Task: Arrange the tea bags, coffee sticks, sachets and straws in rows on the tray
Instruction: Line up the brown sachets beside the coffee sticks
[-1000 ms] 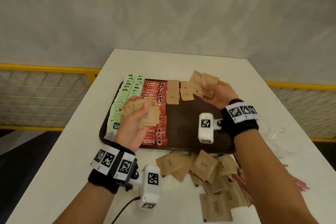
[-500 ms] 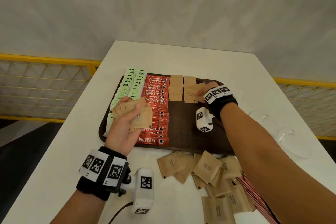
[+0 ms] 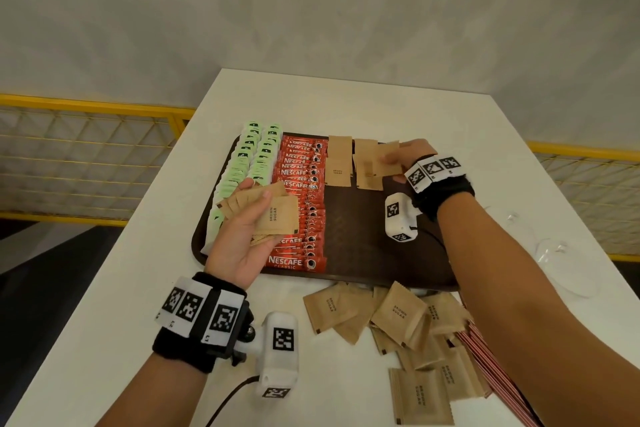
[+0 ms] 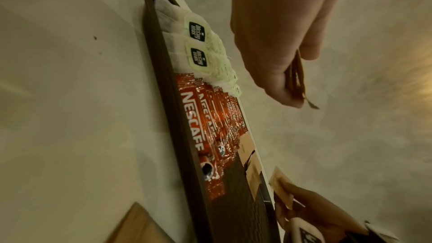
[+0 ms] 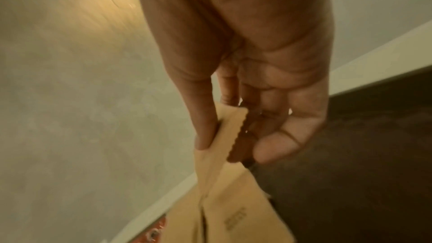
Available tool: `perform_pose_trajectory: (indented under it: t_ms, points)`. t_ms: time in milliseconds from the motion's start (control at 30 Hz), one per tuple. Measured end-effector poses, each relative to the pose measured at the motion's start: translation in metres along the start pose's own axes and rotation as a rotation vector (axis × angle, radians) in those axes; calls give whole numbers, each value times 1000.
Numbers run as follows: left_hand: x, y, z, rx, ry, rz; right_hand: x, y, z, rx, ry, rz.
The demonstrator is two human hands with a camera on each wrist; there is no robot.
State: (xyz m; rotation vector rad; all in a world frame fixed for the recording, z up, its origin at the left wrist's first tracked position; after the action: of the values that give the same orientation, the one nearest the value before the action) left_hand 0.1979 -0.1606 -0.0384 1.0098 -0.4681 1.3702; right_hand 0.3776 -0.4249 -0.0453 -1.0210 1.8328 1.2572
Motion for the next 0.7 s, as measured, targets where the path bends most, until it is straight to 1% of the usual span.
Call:
perform_pose_trajectory:
  t_ms: [33,67,100,133,200,233,300,433,533,600,667,700]
  points:
    - [0,0,1,-2,5,-6,-6,10,6,-55,-63,-3]
    - [1,0,2,10,0,-12,-11,23,17,-147,-120,4]
    - [0,-2,2,23,-13,-18,-14,37,29,-265,-166,13]
    - [-1,-2,4,13,-10,-18,-16,56,44,-399,-214,32]
    - [-2,-5,9,-26,12,-5,-17,87,69,-608,-295,52]
    - [-2,-5,12,-44,4,-3,-17,102,79,-686,-300,47]
    - [-4,-5,16,-54,-6,-1,-15,122,96,-784,-305,44]
    - [-6,-6,19,-55,-37,-9,-10,140,111,-857,-288,16]
    - [-6,-6,16,-57,-50,7,-11,144,108,-839,-313,-16]
    - [-5,-6,15,-58,-58,14,-8,146,108,-830,-290,-30]
    - [-4,-7,14,-50,-65,18,-5,146,106,-781,-291,-51]
    - [-4,-6,15,-53,-57,22,-4,146,104,-741,-327,-61]
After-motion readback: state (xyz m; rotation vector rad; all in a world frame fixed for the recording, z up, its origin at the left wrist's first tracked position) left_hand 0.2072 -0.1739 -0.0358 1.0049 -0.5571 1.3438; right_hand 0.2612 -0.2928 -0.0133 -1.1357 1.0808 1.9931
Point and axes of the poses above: each hand's wrist, its own y-axis away from the middle knuckle, its own z-axis out of the palm, x = y × z, the point moved 8 cm from there along -y, towards the middle knuckle, and after that the axes turned 15 degrees about -y, right-handed, at the moved point
